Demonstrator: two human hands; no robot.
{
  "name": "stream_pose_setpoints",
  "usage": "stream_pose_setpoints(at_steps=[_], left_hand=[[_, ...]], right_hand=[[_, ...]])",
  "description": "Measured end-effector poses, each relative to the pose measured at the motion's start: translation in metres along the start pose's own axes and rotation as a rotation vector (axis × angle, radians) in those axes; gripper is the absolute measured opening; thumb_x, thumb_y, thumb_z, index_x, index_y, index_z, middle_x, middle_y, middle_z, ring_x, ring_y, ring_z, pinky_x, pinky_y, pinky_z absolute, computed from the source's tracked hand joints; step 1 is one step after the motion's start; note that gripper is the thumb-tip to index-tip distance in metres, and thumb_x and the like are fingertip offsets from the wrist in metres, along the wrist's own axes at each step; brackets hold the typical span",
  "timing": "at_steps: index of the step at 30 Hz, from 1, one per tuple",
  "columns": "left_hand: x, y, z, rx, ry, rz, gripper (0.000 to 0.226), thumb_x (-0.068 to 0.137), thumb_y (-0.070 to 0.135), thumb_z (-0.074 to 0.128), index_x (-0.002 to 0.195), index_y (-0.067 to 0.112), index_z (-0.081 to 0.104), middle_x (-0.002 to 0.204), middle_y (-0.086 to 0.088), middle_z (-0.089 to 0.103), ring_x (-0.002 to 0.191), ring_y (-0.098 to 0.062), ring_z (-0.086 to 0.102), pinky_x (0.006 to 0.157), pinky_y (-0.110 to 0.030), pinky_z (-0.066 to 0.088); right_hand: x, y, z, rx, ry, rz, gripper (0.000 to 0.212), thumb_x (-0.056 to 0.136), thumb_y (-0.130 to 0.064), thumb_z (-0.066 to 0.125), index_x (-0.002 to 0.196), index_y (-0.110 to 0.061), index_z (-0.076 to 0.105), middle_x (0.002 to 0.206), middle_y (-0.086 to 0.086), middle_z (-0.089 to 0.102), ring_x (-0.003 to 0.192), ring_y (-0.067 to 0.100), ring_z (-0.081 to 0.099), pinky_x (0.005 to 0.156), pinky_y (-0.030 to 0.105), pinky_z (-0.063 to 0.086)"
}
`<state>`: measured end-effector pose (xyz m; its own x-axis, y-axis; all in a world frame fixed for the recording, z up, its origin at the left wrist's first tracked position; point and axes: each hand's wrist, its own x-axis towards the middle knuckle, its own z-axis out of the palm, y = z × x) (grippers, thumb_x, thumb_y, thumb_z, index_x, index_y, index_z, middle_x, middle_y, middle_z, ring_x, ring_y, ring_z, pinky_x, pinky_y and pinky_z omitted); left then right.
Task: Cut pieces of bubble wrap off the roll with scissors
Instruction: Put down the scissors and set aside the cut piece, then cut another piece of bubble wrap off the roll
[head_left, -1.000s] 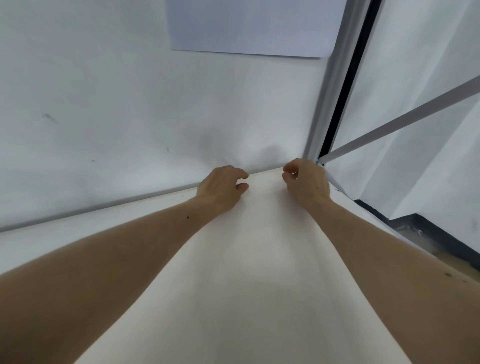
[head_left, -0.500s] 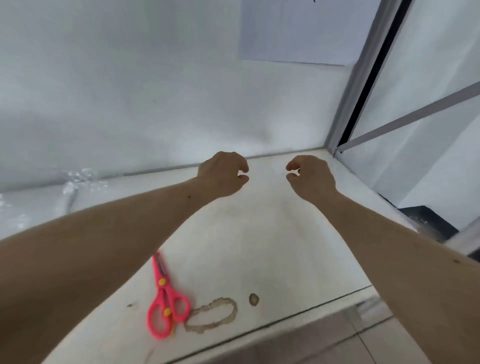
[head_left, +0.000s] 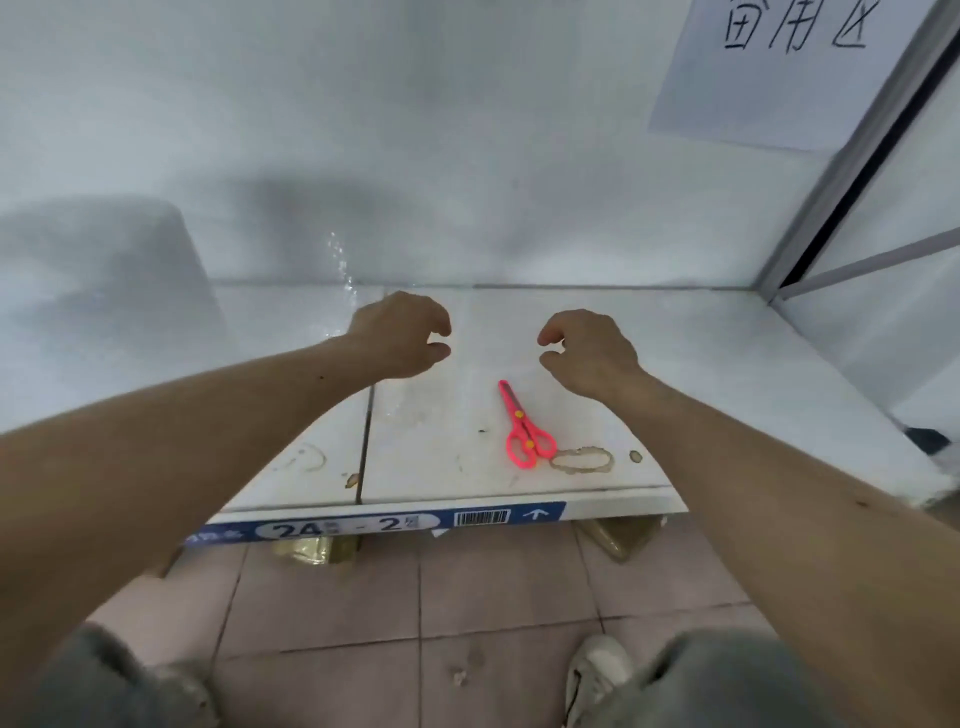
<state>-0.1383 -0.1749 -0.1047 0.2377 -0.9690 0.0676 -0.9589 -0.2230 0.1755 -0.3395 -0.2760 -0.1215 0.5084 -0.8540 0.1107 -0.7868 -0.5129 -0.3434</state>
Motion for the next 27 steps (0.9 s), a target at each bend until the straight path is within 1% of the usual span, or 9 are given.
stream_pose_setpoints(at_steps=[3,7,11,15,18,21,23,25,27], left_hand=[[-0.032,-0.023,-0.003,0.0,-0.01,-0.047,0.031,0.092,0.038,0.058,0.121,0.031,0.063,0.131,0.012,0.058,0.124,-0.013,0.048,0.097,-0.033,0.038],[-0.062,-0.046,0.005,0.023,-0.038,-0.1,0.033,0.092,0.039,0.057,0.123,0.031,0.061,0.133,0.01,0.057,0.125,-0.016,0.048,0.094,-0.033,0.04],[-0.078,-0.059,0.026,0.035,-0.096,-0.113,0.038,0.095,0.041,0.053,0.131,0.03,0.057,0.139,0.008,0.053,0.128,-0.017,0.047,0.093,-0.036,0.043],[-0.071,-0.064,0.047,-0.033,-0.125,-0.156,0.046,0.094,0.043,0.053,0.137,0.026,0.051,0.141,0.005,0.052,0.129,-0.019,0.047,0.094,-0.037,0.043],[-0.059,-0.062,0.059,-0.137,-0.094,-0.239,0.05,0.093,0.046,0.053,0.136,0.02,0.048,0.134,-0.002,0.055,0.122,-0.024,0.051,0.092,-0.038,0.042],[-0.044,-0.061,0.068,-0.158,-0.046,-0.3,0.055,0.092,0.051,0.051,0.133,0.016,0.047,0.128,-0.006,0.057,0.119,-0.027,0.051,0.092,-0.04,0.039],[-0.039,-0.061,0.072,-0.136,-0.037,-0.307,0.054,0.093,0.051,0.05,0.134,0.017,0.05,0.131,-0.006,0.055,0.123,-0.027,0.047,0.096,-0.042,0.037],[-0.037,-0.061,0.076,-0.129,-0.019,-0.287,0.046,0.094,0.048,0.049,0.13,0.02,0.058,0.135,-0.004,0.052,0.125,-0.027,0.043,0.099,-0.042,0.035],[-0.039,-0.061,0.08,-0.134,0.005,-0.255,0.041,0.095,0.044,0.048,0.123,0.02,0.065,0.135,-0.002,0.05,0.124,-0.025,0.042,0.098,-0.041,0.034]], right_hand=[[-0.021,-0.026,0.011,-0.009,-0.047,-0.014,0.029,0.089,-0.018,0.059,0.116,-0.023,0.065,0.13,-0.005,0.06,0.122,0.019,0.053,0.087,0.03,0.042],[-0.043,-0.045,0.032,-0.032,-0.097,-0.017,0.027,0.09,-0.018,0.057,0.115,-0.023,0.066,0.127,-0.003,0.061,0.118,0.02,0.054,0.081,0.029,0.04],[-0.057,-0.047,0.056,-0.08,-0.172,0.01,0.029,0.092,-0.02,0.059,0.12,-0.023,0.064,0.135,-0.001,0.057,0.122,0.023,0.053,0.091,0.033,0.044],[-0.058,-0.041,0.069,-0.123,-0.198,0.056,0.032,0.091,-0.015,0.056,0.121,-0.021,0.064,0.134,0.003,0.057,0.118,0.025,0.055,0.088,0.035,0.049],[-0.053,-0.038,0.071,-0.131,-0.157,0.089,0.035,0.091,-0.026,0.06,0.125,-0.02,0.061,0.125,0.005,0.055,0.111,0.025,0.057,0.084,0.035,0.049],[-0.041,-0.038,0.076,-0.056,-0.137,0.12,0.044,0.088,-0.038,0.063,0.127,-0.018,0.057,0.126,0.003,0.053,0.114,0.024,0.054,0.092,0.037,0.046],[-0.031,-0.044,0.08,0.058,-0.136,0.13,0.053,0.086,-0.045,0.065,0.13,-0.016,0.054,0.128,0.004,0.054,0.119,0.024,0.051,0.096,0.039,0.045],[-0.02,-0.053,0.087,0.224,-0.146,0.159,0.065,0.083,-0.049,0.068,0.135,-0.014,0.049,0.131,0.006,0.054,0.123,0.025,0.05,0.099,0.041,0.045],[-0.008,-0.066,0.094,0.365,-0.162,0.219,0.076,0.081,-0.05,0.071,0.14,-0.01,0.043,0.136,0.009,0.052,0.125,0.026,0.05,0.101,0.039,0.044]])
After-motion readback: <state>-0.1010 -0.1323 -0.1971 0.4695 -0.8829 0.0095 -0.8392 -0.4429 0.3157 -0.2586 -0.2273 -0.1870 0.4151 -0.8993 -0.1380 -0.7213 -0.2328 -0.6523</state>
